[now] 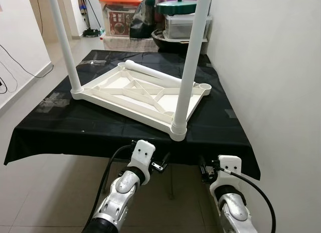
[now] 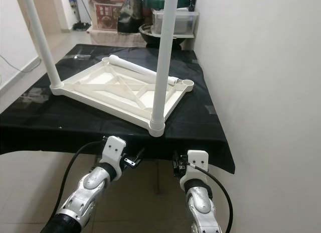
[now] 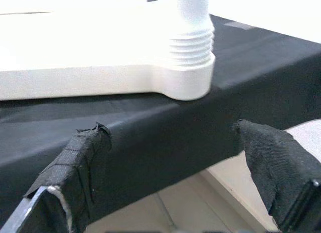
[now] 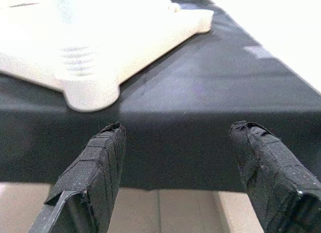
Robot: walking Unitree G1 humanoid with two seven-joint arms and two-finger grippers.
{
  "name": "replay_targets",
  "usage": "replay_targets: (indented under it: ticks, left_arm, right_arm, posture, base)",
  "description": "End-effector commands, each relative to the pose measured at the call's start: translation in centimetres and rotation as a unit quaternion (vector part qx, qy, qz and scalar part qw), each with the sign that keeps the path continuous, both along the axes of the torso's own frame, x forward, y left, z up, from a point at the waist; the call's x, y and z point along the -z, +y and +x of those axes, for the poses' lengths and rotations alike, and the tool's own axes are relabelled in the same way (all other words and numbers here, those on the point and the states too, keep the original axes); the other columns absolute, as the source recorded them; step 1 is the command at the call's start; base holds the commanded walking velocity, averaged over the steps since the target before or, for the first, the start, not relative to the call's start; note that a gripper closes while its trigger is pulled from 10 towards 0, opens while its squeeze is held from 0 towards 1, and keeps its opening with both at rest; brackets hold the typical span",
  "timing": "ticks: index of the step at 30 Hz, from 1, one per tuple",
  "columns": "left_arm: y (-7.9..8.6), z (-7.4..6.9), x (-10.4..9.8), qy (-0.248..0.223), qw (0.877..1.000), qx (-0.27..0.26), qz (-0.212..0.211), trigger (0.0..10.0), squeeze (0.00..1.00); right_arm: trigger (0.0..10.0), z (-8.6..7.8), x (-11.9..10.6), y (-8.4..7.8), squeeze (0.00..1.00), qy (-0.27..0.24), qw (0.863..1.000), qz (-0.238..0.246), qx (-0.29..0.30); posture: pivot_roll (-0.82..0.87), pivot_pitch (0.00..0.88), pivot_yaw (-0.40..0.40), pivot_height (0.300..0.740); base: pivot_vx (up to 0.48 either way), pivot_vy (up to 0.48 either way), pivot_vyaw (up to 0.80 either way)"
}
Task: Building children table
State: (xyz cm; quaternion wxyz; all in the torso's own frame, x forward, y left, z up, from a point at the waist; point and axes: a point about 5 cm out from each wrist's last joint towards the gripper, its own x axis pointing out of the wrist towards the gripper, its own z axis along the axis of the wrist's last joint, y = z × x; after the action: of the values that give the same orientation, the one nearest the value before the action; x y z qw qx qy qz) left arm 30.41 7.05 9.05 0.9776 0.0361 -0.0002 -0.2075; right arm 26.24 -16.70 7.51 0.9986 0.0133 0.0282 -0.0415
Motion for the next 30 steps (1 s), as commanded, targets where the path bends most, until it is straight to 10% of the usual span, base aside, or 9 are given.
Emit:
replay_targets:
  ticks: [1,12,30]
  left_arm:
    - [0.5,-0.1,0.1,-0.003,1.0,-0.014,0.004,10.0,0.0]
    - [4.2,0.1,-0.5,-0.022,0.988,-0.15,0.024,10.0,0.0]
    - [4.1,0.0,-0.9,-0.033,0.986,-0.162,0.024,10.0,0.0]
  right_arm:
    - [10.0,-0.3,-0.3,-0.5,0.0,-0.01,1.0,-0.006,0.017]
    - [10.0,-1.2,-1.3,-2.6,0.0,-0.047,0.992,-0.005,0.121]
    - [10.0,-1.2,-1.7,-2.7,0.0,-0.05,0.99,-0.006,0.132]
  posture:
    - [0.11,0.0,-0.07,0.74]
    - [0.11,0.0,-0.054,0.74]
    - [0.11,0.0,-0.054,0.74]
  base:
    - [0.0,0.0,0.0]
    - [0.0,0.0,0.0]
    - [0.0,0.0,0.0]
